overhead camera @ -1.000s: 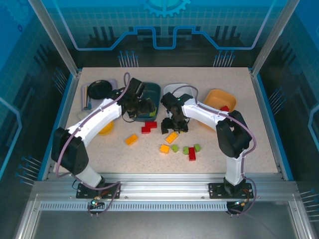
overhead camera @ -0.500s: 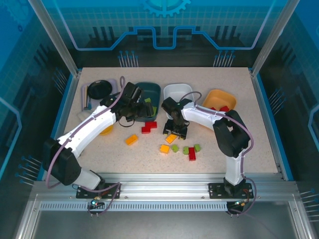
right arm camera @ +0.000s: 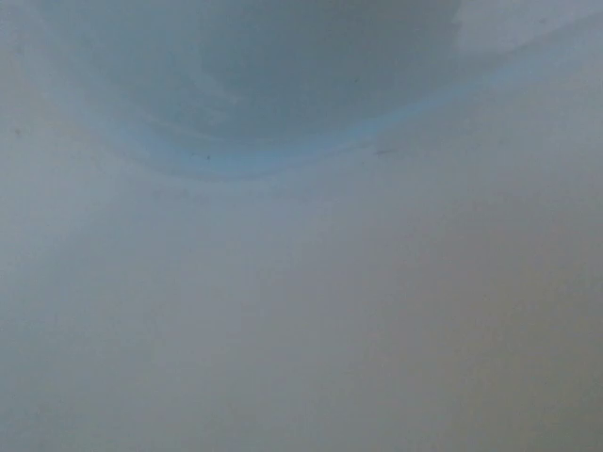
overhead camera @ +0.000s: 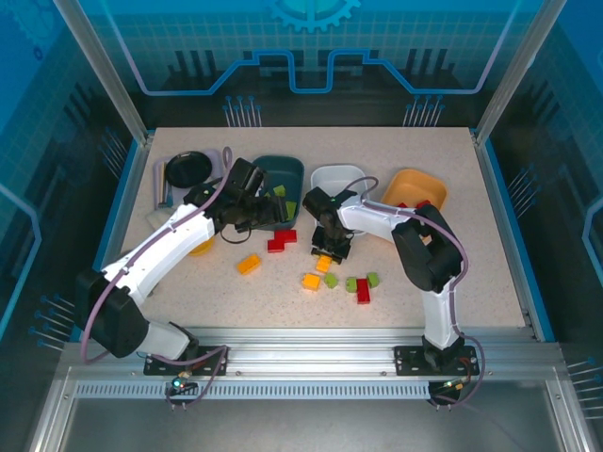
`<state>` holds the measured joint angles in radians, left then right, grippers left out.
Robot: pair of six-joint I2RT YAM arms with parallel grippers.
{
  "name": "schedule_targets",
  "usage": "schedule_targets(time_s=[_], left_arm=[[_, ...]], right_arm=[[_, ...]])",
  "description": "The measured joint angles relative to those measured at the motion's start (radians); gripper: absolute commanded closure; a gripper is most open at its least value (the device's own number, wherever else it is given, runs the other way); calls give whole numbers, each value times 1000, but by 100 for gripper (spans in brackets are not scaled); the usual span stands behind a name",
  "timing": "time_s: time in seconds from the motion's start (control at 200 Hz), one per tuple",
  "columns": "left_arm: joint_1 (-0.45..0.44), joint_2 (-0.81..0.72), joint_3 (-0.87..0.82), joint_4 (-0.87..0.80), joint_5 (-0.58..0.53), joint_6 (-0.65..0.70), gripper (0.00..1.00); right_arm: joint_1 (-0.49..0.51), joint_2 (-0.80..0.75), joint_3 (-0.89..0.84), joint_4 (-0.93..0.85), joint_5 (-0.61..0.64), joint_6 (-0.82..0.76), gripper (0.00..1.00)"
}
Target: Sort the legos into containers by color
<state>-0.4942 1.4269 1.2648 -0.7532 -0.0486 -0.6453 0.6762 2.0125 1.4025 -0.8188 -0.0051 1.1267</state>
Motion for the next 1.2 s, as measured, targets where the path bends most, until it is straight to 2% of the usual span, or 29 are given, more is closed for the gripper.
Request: schedule_targets(time_s=[0.085, 0.205, 0.43, 0.615, 0.82, 0.995, 1.2], left_arm=[[0, 0, -6, 1, 0, 0, 27], [0, 0, -10, 4, 0, -1, 27], [-3, 10, -10, 13, 0, -3, 28], [-7, 36, -10, 25, 0, -4, 28], [-9, 46, -9, 27, 0, -5, 28], [-12, 46, -5, 27, 0, -11, 28], [-14, 56, -5, 39, 10, -11, 28]], right_arm=[[0, -6, 5, -10, 29, -16, 81], [-1, -17, 41, -41, 72, -58, 87], [-25, -74, 179, -100, 103, -192, 86], [-94, -101, 296, -132, 117, -312, 86], [-207, 75, 505, -152, 62, -410, 86], [-219, 175, 559, -183, 50, -444, 85], [-256, 310, 747, -191, 26, -447, 83]])
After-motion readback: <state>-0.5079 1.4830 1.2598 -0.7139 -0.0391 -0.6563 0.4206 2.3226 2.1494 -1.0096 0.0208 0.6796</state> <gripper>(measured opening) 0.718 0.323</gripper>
